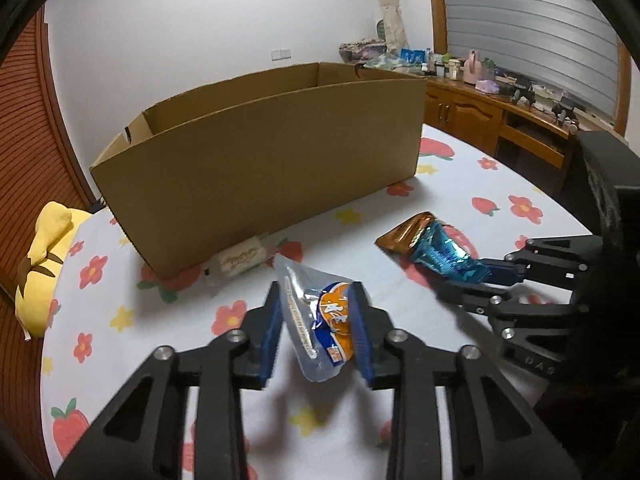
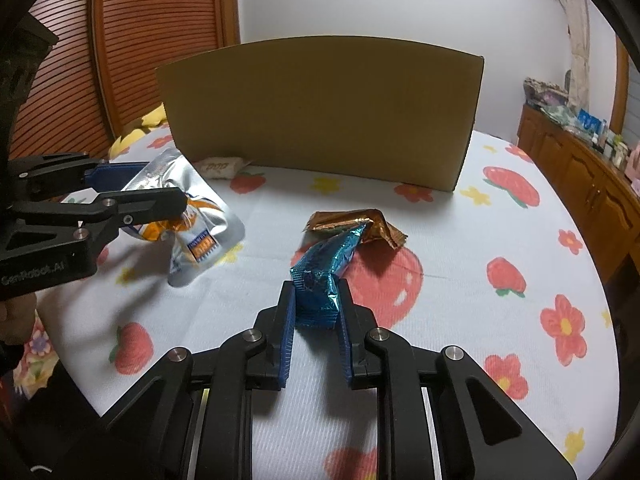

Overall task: Organize snacks
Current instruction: 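Lift the blue packet with the right tool while the left tool carries the silver packet over the box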

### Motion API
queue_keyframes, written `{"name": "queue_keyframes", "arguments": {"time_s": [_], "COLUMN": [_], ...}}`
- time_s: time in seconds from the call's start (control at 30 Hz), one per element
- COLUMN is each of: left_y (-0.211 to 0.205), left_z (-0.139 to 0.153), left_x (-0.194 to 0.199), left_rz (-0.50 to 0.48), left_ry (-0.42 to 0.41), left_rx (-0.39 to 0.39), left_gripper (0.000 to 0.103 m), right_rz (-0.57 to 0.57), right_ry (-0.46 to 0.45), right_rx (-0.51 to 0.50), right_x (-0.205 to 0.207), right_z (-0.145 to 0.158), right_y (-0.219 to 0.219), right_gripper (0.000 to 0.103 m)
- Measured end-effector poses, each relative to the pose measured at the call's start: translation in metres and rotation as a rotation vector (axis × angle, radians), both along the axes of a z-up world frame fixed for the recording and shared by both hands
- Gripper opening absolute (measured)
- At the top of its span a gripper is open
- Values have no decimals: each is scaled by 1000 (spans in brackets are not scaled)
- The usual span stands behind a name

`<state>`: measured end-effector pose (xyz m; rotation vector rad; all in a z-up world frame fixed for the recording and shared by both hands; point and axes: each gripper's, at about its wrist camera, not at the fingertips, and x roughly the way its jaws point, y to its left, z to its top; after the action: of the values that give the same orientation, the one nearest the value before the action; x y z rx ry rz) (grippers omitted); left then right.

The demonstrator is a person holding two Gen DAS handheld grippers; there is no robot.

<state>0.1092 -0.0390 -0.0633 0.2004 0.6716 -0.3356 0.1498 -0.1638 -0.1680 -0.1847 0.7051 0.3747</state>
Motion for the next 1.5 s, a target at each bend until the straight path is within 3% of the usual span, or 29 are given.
{"name": "queue_keyframes", "arguments": {"time_s": [0.13,0.33,0.77,1.1,1.5], "left_y": [1,1,5,19,44], "left_z": [8,15,33,78,134], "left_x": [-5,-9,-14,2,39], "left_rz": [-10,-31,-31,-22,13], "left_ry": [-20,-10,-31,-112,-226], "left_rx": [-39,-79,-111,-142,-151], "left_gripper": [8,1,0,0,0], "right_rz": [1,0,4,45,80], "right_ry": [-1,1,-44,-135,-247], "right_rx": [4,11,38,33,29], "right_x": [0,-1,-9,-10,26], "right_z": [0,1,19,63,113], "right_y": [0,0,-6,-3,4], "right_gripper": [16,16,16,16,16]}}
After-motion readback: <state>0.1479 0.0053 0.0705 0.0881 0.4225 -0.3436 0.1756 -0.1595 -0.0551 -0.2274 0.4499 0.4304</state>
